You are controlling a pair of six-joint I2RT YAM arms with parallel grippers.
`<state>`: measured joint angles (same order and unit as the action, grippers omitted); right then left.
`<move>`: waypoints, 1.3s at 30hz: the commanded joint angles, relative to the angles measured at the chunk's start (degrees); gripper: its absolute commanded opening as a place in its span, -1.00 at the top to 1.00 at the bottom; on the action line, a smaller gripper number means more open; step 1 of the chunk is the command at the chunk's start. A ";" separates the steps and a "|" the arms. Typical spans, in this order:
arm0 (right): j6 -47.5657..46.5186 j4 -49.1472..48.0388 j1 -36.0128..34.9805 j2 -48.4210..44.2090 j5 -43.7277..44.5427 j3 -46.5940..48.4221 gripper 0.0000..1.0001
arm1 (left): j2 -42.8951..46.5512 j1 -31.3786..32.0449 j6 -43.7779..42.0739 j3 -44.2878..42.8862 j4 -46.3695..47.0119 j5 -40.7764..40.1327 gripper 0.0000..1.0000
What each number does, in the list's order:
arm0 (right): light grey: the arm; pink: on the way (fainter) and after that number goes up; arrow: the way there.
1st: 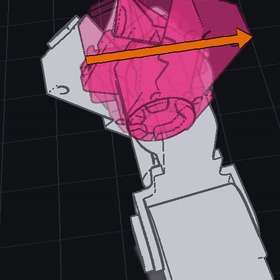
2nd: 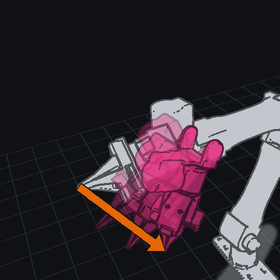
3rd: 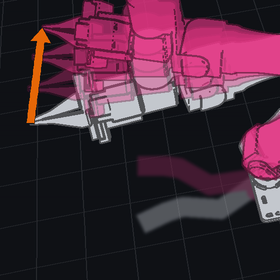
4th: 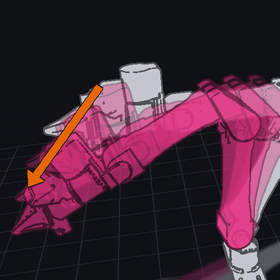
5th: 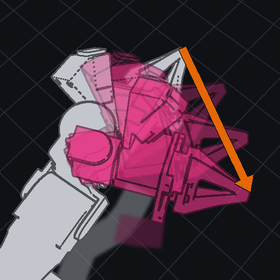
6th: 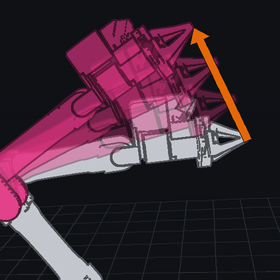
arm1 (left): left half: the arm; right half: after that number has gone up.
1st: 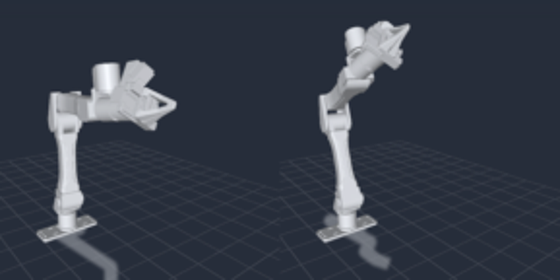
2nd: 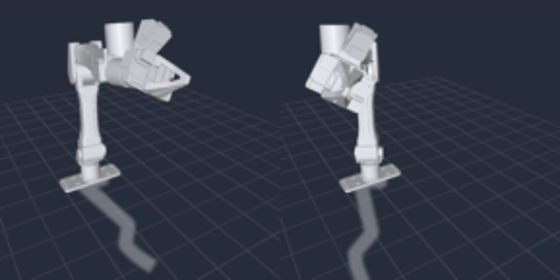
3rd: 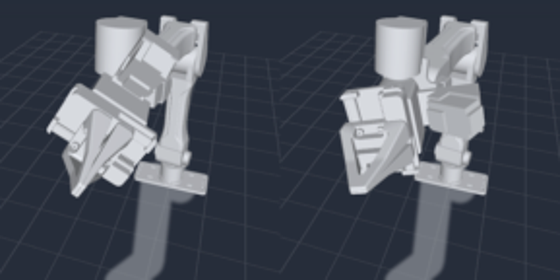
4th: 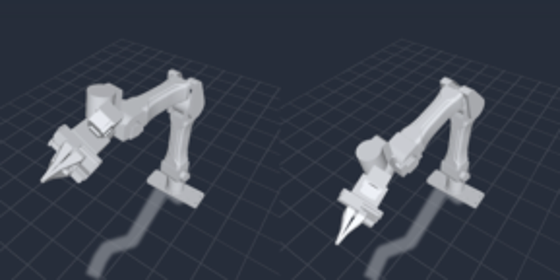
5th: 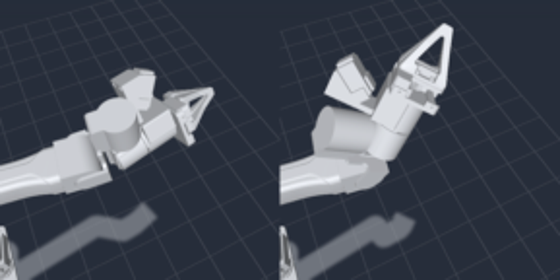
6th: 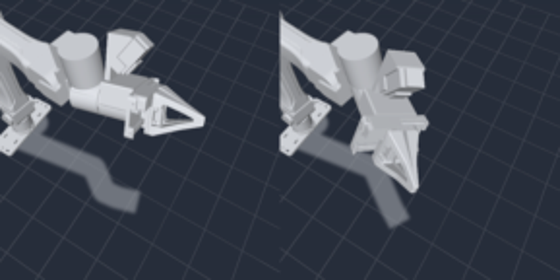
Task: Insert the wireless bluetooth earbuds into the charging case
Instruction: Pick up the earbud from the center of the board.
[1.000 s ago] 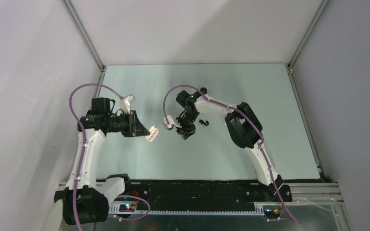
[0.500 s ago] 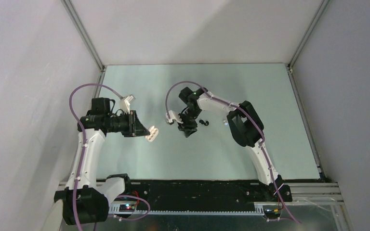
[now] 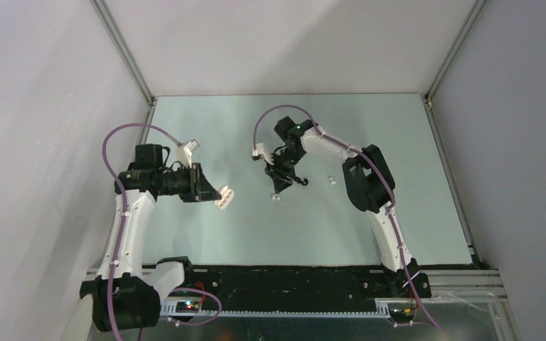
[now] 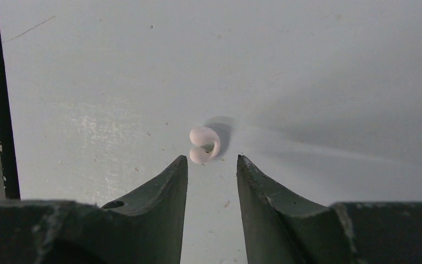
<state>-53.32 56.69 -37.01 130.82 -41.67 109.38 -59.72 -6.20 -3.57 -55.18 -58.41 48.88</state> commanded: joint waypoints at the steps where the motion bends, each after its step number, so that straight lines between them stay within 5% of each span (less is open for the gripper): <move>1: 5.14 -3.17 -1.24 -1.89 2.50 -1.45 0.16 | -0.20 -0.66 -1.28 -0.67 0.38 2.18 1.00; 39: 7.01 -6.31 -4.21 -2.86 7.19 -7.84 0.35 | 0.16 -0.69 -1.38 -0.55 0.35 1.58 1.00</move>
<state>-46.50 49.17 -40.12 129.51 -34.61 102.80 -60.05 -6.20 -3.62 -55.18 -58.41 48.84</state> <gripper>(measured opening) 0.334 0.268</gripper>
